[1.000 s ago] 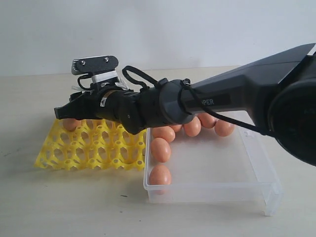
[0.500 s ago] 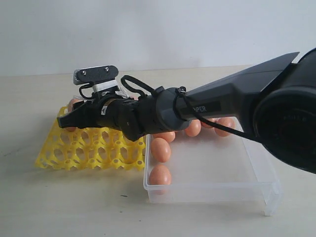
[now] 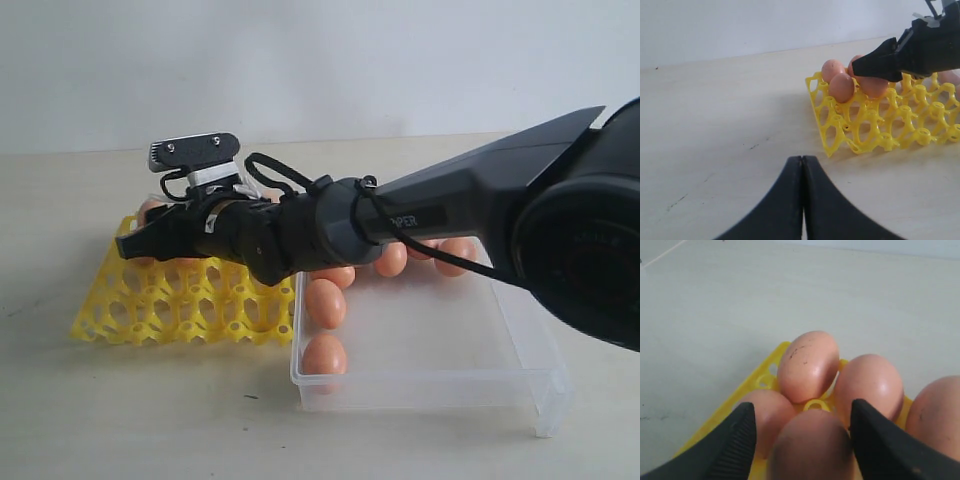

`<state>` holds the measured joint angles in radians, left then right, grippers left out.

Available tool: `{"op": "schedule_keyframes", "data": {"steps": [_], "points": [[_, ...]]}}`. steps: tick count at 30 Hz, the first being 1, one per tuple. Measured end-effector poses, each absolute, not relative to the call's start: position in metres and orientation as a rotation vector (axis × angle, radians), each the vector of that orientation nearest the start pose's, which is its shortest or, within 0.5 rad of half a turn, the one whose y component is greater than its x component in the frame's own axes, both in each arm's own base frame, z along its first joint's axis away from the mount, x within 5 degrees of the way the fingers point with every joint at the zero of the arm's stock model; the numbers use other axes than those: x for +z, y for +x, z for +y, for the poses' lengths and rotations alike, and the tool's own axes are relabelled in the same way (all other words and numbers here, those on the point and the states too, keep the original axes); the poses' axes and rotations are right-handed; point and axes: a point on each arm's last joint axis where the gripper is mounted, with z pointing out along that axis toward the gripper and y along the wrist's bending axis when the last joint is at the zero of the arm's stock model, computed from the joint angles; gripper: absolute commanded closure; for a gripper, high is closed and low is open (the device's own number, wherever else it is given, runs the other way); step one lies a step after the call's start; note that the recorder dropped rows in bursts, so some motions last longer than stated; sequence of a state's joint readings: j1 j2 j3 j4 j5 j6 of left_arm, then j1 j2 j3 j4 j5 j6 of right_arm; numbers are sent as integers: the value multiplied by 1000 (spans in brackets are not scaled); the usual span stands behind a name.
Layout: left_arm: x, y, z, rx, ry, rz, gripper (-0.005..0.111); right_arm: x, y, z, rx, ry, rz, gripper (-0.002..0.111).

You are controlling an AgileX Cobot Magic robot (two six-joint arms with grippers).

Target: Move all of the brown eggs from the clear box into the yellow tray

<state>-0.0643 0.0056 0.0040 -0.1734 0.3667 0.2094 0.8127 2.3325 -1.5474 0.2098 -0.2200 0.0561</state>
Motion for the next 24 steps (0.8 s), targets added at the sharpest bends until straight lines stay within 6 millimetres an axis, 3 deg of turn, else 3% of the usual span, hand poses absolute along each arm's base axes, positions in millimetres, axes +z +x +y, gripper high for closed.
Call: {"op": "schedule_keyframes", "data": {"steps": [8, 10, 11, 14, 16, 19, 24], "points": [[179, 53, -9, -69, 146, 1849, 107, 135, 360, 374, 640, -530, 1982, 52], [179, 53, -9, -69, 146, 1849, 107, 140, 361, 376, 644, -535, 1988, 57], [179, 53, -9, -69, 146, 1849, 107, 142, 361, 376, 643, -539, 1996, 65], [179, 53, -9, -69, 146, 1849, 107, 154, 357, 375, 636, -572, 2041, 107], [179, 53, -9, -69, 146, 1849, 107, 176, 348, 370, 593, -683, 2103, 108], [179, 53, -9, -69, 146, 1849, 107, 209, 320, 347, 488, -941, 2202, 108], [179, 53, -9, -69, 146, 1849, 107, 262, 276, 283, 467, -939, 2189, 108]]}}
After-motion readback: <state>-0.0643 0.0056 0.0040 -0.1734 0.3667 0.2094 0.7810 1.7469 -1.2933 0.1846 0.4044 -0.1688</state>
